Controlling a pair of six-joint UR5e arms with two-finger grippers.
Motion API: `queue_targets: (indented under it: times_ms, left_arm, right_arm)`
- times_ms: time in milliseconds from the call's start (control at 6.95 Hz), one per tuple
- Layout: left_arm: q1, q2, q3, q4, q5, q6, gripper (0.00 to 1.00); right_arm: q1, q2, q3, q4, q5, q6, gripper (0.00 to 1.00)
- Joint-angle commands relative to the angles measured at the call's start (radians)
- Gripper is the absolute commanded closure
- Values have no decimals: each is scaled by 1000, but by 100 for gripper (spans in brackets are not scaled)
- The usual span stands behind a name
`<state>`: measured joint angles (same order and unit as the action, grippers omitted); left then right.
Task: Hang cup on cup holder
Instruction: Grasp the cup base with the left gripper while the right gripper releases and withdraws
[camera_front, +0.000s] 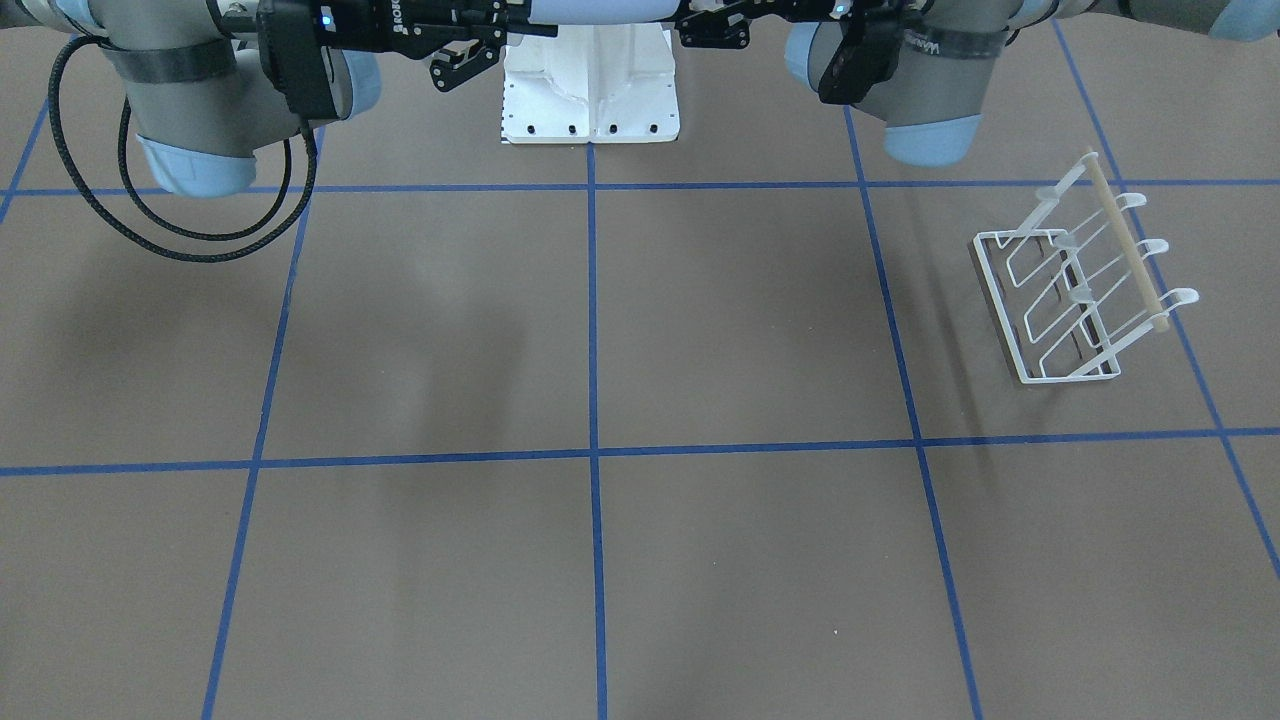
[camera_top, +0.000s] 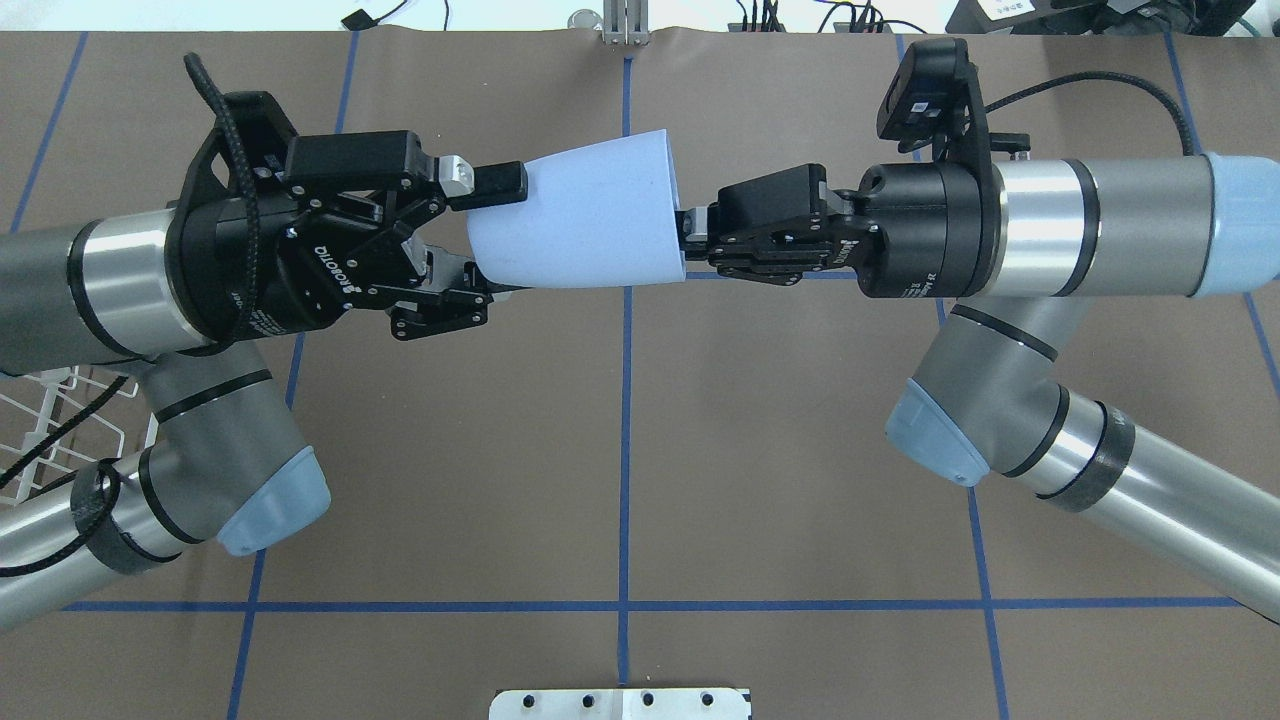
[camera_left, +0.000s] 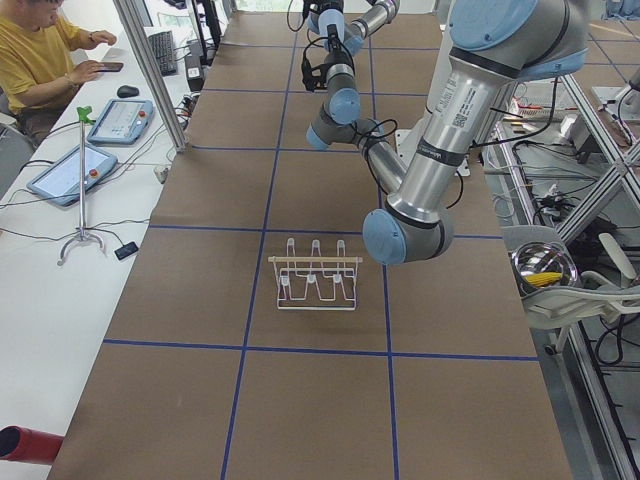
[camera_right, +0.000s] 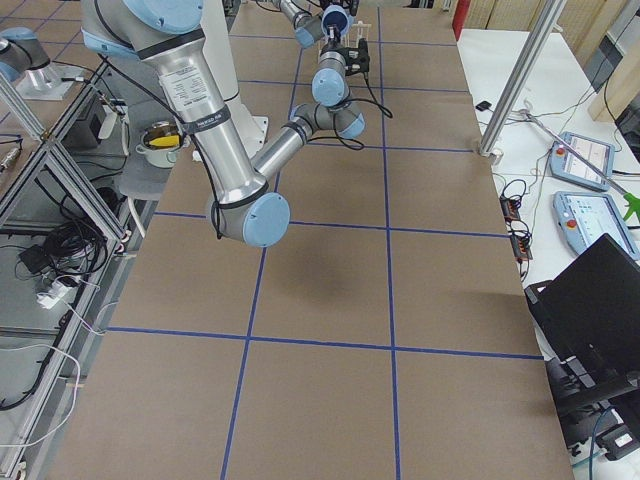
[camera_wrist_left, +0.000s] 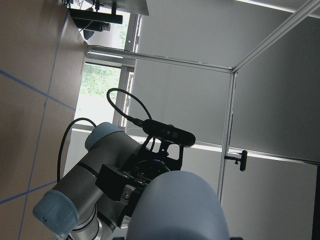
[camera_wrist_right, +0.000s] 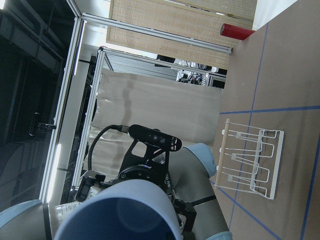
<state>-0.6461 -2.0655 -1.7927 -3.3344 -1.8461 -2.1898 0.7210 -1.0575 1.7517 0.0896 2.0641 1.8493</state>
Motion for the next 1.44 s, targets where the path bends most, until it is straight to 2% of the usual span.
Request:
queue_targets:
  times_ms: [0,288,431,863,1007,1150,1294]
  left_arm:
    - [0,1,3,-2,17,-4,100]
    - [-1,4,4,-2,24,-4,100]
    - [-1,4,4,-2,24,-4,100]
    - [-3,18,6,12,22,5,100]
    - [-6,21,3,60,22,15,100]
    - [-13,18,-2,122,22,19,100]
    - [-29,10,-11,204,15,85,100]
  right_arm:
    - [5,-7,0,-7,-1,10,0]
    - [35,-13,11,-13,23,66,0]
    - [90,-48,8,-25,100,86,0]
    - [379,-73,-9,-326,460,65,0]
    - [482,-114,-33,-444,579,-76,0]
    - [564,-181,-52,-529,634,-264,0]
    - [605,-243,-67,-574,636,-403,0]
